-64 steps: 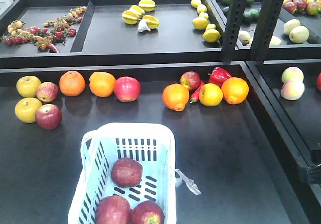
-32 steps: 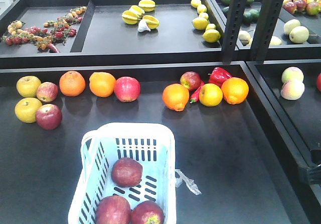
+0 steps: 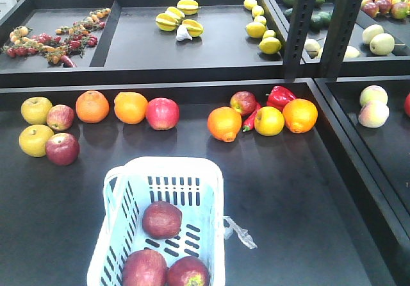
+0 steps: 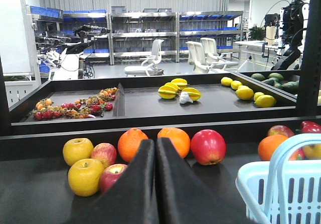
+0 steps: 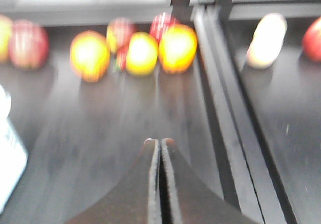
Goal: Pick three apples into basket with both arms
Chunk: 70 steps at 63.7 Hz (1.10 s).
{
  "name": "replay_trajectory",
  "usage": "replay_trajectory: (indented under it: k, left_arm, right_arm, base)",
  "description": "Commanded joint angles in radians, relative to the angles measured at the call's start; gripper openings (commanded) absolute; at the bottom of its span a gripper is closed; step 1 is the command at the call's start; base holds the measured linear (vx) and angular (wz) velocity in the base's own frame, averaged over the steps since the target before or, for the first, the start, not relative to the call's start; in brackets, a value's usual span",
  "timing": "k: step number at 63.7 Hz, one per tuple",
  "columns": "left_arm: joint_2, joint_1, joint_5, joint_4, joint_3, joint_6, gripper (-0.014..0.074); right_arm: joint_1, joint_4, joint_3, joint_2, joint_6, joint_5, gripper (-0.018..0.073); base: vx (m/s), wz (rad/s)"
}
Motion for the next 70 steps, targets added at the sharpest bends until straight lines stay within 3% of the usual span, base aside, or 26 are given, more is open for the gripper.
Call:
replay_trajectory:
  k: [1, 16, 24, 40, 70]
  left_arm:
    - [-0.015, 0.005, -0.070, -0.007, 0.023, -0.009, -0.0006]
    - [-0.015, 0.005, -0.070, -0.007, 0.023, -0.009, -0.0006]
    - [-0.015, 0.005, -0.070, -0.007, 0.023, -0.009, -0.0006]
    - [-0.015, 0.005, -0.070, -0.007, 0.023, -0.009, -0.0006]
    - [-0.015, 0.005, -0.070, -0.007, 0.023, -0.009, -0.0006]
  right_arm:
    - [-0.007, -0.033, 0.058, -0.108, 0.022, -0.152, -0.0009]
    - [-0.007, -0.180, 0.212, -0.385, 0.189, -0.164, -0.0009]
    - [-0.007, -0.180, 0.275, -0.486, 0.202, -0.185, -0.0009]
    - [-0.007, -0.176, 0.307, -0.483, 0.222, -0.278, -0.0009]
    - [-0.007, -0.176, 0.307, -0.483, 0.222, -0.281, -0.0009]
  base:
    - [0.00, 0.00]
    - [0.00, 0.00]
    - [0.00, 0.00]
    - [0.00, 0.00]
    - [0.00, 0.00]
